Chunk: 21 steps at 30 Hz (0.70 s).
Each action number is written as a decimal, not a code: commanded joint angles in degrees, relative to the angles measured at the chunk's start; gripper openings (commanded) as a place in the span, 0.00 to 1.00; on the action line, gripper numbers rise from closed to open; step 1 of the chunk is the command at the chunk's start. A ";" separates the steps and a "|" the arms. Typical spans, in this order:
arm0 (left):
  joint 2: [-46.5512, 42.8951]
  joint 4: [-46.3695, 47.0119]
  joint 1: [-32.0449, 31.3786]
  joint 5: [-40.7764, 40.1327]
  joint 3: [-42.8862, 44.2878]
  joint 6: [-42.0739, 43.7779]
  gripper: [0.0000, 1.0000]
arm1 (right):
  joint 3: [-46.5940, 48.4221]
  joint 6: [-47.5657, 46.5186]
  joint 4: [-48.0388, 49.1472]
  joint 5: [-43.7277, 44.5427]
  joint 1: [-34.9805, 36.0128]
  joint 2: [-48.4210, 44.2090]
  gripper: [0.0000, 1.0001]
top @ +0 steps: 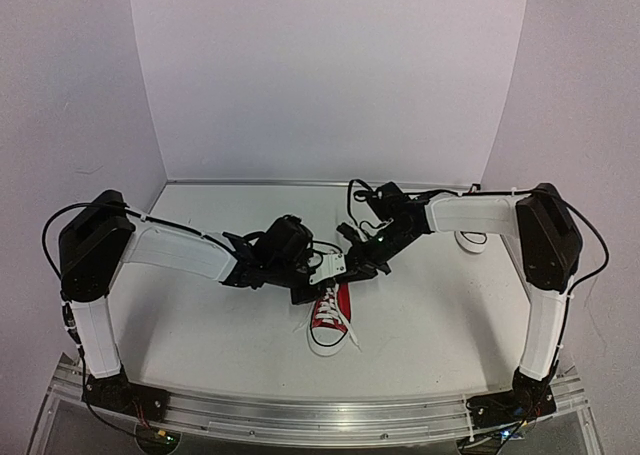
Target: Tie the shoes
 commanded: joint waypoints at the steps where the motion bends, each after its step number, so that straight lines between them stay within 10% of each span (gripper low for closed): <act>1: -0.06 3.50 0.24 -2.21 0.34 -8.59 0.00 | -0.87 1.64 3.04 -1.25 0.37 -3.70 0.00; 21: -0.22 17.65 0.34 -3.33 -8.00 -25.80 0.00 | -4.70 5.38 7.12 -0.95 1.87 -4.28 0.00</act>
